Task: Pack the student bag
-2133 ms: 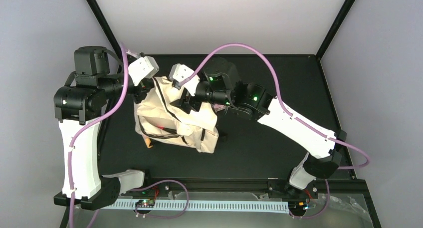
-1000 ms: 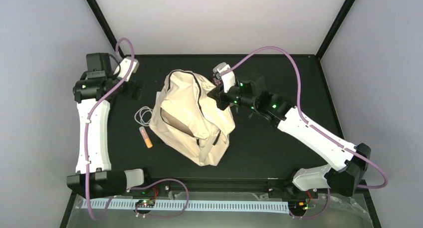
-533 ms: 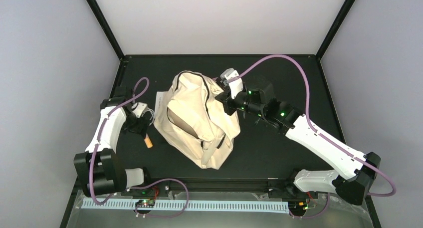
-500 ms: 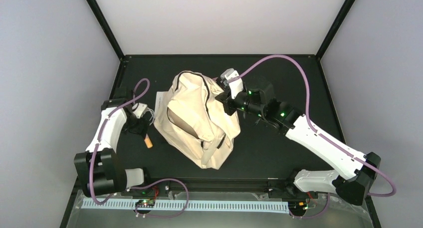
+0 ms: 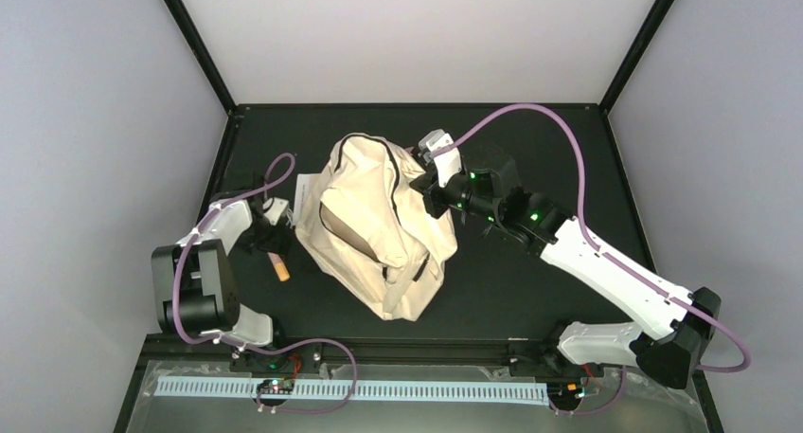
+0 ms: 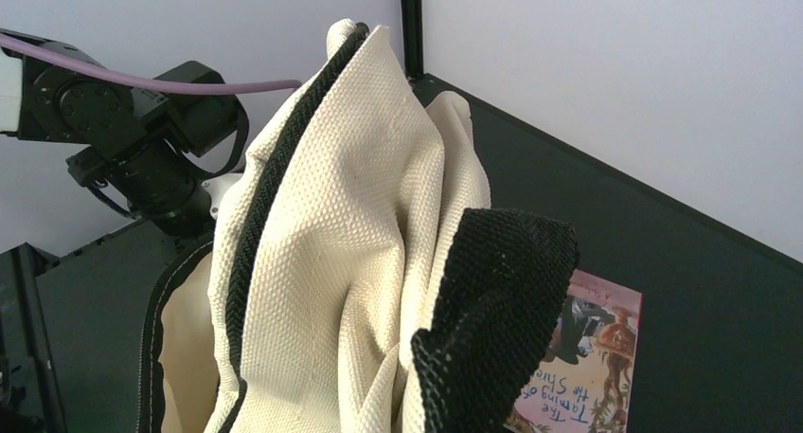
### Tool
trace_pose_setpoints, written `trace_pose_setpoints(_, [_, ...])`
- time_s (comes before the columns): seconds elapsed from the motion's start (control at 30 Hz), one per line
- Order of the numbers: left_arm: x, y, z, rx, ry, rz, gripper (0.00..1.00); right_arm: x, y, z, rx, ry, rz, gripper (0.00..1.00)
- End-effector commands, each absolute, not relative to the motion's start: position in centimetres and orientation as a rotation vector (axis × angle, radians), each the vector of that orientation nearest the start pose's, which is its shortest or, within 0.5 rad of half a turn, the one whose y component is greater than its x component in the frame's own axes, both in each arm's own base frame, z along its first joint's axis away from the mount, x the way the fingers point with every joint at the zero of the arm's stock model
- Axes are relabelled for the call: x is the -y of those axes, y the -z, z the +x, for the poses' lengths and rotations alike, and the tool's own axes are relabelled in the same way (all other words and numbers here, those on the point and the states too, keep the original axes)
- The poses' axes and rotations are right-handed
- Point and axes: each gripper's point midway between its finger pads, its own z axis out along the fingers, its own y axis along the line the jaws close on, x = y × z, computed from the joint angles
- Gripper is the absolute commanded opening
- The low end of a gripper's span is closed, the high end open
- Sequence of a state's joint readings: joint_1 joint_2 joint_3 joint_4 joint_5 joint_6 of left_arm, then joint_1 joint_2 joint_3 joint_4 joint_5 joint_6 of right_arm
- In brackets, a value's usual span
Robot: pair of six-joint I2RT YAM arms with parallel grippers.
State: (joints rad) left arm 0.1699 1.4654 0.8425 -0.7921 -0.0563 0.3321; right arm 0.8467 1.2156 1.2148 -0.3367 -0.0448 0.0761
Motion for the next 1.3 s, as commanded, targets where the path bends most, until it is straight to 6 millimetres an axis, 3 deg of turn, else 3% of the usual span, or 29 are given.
trace_pose_setpoints(0.0, [-3.9, -4.2, 27.9, -2.910, -0.076, 0.293, 0.90, -30.9, -35.2, 27.3, -1.773, -0.631, -0.725, 0.01])
trace_pose_setpoints(0.17, [-4.3, -1.5, 26.1, -3.052, -0.002, 0.300, 0.85, -31.0, -35.5, 27.8, -1.779, -0.607, -0.721, 0.01])
trace_pose_setpoints(0.3, [-6.8, 0.0, 25.5, -3.096, -0.151, 0.269, 0.71, -30.8, -35.9, 27.9, -1.769, -0.596, -0.717, 0.01])
trace_pose_setpoints(0.4, [-7.4, 0.8, 25.1, -3.104, -0.201, 0.301, 0.59, -30.6, -36.1, 27.9, -1.763, -0.584, -0.715, 0.01])
trace_pose_setpoints(0.7, [-6.6, -1.3, 25.8, -3.007, -0.126, 0.329, 0.05, -30.0, -36.3, 27.8, -1.758, -0.561, -0.707, 0.01])
trace_pose_setpoints(0.87, [-7.0, -2.4, 25.2, -3.012, -0.119, 0.285, 0.02, -30.0, -36.6, 27.2, -1.743, -0.586, -0.725, 0.01])
trace_pose_setpoints(0.97, [-7.9, -4.8, 25.9, -2.936, -0.170, 0.235, 0.02, -30.5, -36.7, 26.6, -1.722, -0.610, -0.776, 0.01])
trace_pose_setpoints(1.1, [-9.5, -10.0, 28.2, -2.742, -0.245, 0.087, 0.01, -31.5, -36.7, 25.2, -1.676, -0.669, -0.880, 0.01])
trace_pose_setpoints(1.2, [-9.2, -15.6, 30.7, -2.569, -0.194, 0.000, 0.02, -32.1, -36.9, 24.5, -1.645, -0.707, -0.934, 0.01])
trace_pose_setpoints(1.27, [-7.8, -19.7, 32.1, -2.464, -0.089, 0.013, 0.01, -32.4, -36.7, 24.1, -1.631, -0.719, -0.965, 0.01])
